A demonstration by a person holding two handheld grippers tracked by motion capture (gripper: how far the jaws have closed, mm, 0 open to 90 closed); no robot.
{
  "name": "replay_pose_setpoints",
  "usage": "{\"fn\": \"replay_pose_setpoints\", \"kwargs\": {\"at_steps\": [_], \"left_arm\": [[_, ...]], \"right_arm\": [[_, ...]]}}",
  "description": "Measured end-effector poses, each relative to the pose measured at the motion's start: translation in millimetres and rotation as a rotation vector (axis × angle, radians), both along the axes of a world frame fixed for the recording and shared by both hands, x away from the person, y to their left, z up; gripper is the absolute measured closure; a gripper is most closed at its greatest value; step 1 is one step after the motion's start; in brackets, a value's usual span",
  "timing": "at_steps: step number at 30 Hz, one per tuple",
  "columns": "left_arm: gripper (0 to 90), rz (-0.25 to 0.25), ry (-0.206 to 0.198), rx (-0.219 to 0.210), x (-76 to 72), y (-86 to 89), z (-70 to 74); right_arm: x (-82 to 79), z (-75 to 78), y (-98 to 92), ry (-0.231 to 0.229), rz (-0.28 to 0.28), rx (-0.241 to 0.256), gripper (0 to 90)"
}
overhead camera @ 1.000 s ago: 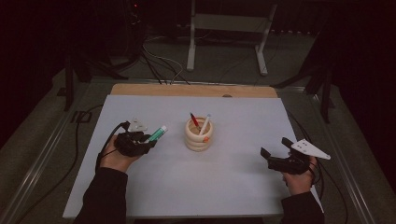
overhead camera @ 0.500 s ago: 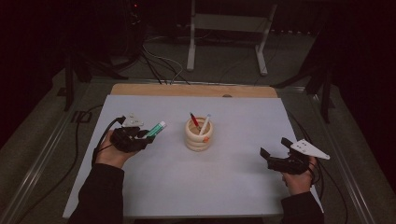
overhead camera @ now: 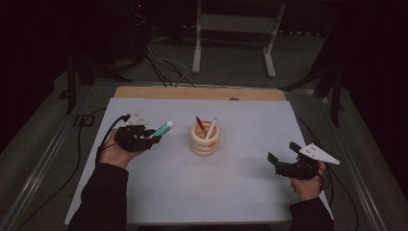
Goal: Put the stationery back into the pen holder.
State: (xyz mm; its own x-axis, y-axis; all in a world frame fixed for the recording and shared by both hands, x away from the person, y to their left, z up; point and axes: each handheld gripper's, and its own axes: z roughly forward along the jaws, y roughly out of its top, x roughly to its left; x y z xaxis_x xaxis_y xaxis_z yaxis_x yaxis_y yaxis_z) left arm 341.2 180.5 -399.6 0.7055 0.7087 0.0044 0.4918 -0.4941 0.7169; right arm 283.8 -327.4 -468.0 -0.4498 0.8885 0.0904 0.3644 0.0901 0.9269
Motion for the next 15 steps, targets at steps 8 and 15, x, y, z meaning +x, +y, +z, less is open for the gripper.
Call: {"fn": "replay_pose_setpoints", "kwargs": {"at_steps": [8, 15], "left_arm": [[66.1, -0.024, -0.004, 0.012, 7.4, -9.6, 7.0], [66.1, -0.038, 0.004, 0.012, 14.8, -16.7, 9.2]], "right_arm": [[0.0, -0.2, 0.1, 0.001, 0.000, 0.002, 0.0], [0.3, -0.4, -0.2, 0.003, -0.001, 0.003, 0.0]]}}
